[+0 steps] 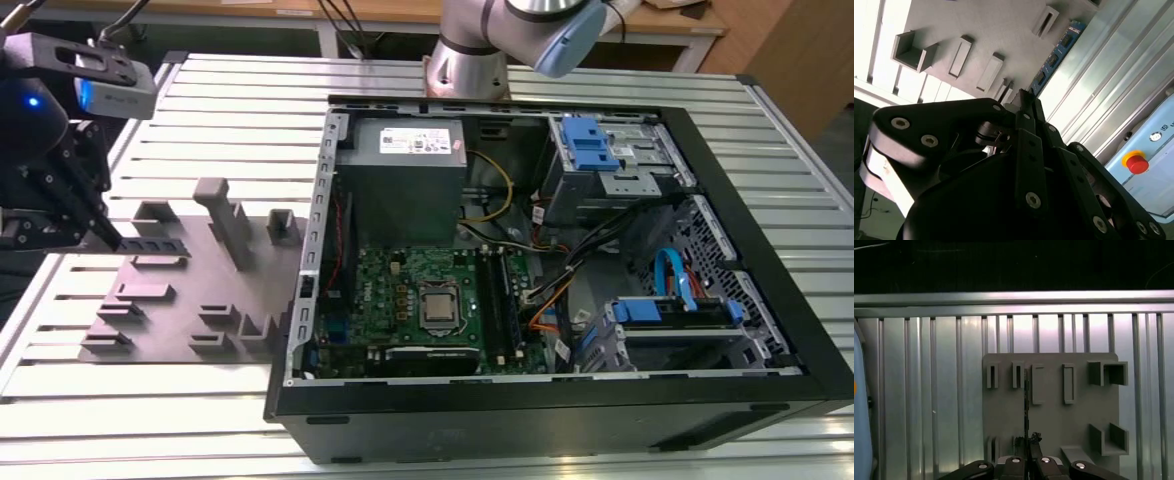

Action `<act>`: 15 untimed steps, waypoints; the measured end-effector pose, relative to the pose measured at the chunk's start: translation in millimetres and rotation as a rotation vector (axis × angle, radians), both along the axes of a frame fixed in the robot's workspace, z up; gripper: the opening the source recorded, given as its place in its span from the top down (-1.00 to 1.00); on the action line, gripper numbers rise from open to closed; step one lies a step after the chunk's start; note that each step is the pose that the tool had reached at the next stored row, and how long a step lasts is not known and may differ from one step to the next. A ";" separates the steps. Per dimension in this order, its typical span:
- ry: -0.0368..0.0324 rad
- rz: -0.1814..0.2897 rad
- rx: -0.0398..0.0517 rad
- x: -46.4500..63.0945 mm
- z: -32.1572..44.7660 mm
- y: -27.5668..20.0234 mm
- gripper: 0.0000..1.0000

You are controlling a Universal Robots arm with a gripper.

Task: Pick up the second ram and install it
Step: 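Pick up the second ram and move it above second insertion slot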

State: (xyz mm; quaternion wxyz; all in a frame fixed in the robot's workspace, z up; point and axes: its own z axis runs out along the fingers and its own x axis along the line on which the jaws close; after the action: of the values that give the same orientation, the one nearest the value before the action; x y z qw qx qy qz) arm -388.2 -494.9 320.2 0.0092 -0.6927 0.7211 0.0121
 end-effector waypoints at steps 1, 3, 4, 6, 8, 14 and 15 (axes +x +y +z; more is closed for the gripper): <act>0.0001 0.000 0.0000 0.0 1.1 0.0 0.73; 0.0001 0.000 -0.0001 0.0 3.6 0.0 0.73; 0.0000 0.000 0.0000 0.0 4.7 0.0 0.73; -0.0001 0.000 0.0000 0.0 6.9 0.0 0.73; 0.0000 0.000 0.0000 0.0 9.4 0.0 0.73; 0.0001 0.000 0.0000 0.0 16.6 0.0 0.73; 0.0001 0.000 0.0000 0.0 17.9 0.0 0.73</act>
State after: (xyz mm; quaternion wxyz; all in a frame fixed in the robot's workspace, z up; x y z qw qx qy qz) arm -388.2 -494.9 338.1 0.0092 -0.6927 0.7211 0.0121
